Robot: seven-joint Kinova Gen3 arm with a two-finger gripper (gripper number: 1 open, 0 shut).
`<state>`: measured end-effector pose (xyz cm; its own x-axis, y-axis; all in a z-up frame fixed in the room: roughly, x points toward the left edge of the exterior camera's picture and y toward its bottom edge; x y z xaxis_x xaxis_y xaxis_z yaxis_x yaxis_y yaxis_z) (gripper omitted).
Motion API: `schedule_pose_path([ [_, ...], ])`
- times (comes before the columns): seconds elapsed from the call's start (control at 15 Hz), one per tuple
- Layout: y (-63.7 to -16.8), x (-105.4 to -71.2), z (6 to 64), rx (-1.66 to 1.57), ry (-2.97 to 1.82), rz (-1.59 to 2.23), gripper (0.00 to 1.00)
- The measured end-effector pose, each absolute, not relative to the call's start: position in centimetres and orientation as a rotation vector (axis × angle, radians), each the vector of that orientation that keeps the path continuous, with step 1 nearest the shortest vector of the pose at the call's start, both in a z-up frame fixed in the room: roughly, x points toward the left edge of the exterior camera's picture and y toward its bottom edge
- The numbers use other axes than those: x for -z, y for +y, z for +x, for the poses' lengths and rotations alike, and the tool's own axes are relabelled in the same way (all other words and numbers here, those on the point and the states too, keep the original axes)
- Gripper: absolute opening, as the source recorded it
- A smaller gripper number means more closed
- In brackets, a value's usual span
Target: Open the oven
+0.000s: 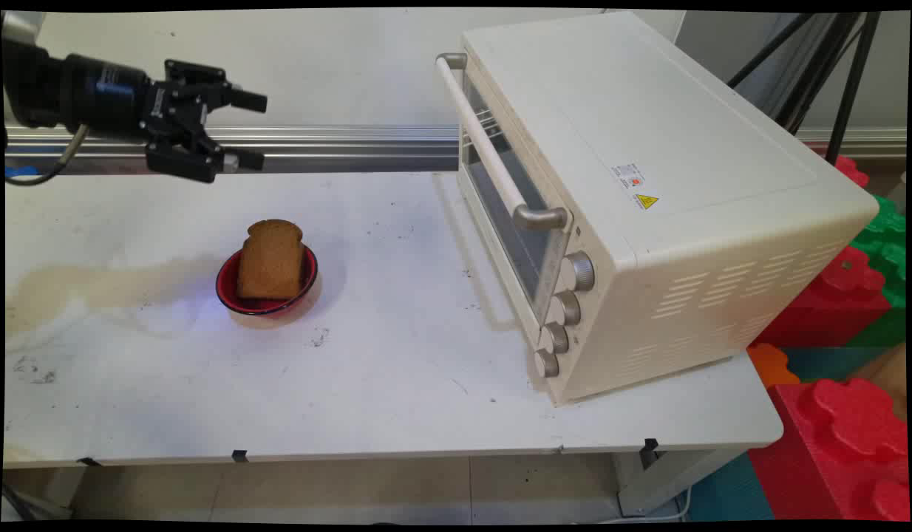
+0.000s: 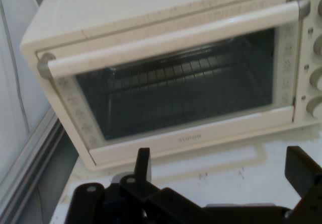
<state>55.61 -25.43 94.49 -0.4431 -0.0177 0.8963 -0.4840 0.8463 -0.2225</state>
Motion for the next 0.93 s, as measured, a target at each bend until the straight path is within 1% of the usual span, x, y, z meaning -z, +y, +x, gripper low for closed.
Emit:
schedule_pose_path([
  [0.4, -26.7, -96.1, 54.0, -0.561, -1.919, 0.368, 1.00],
  [0.93, -29.5, -98.0, 50.4, -0.583, -1.857, 0.353, 1.00],
])
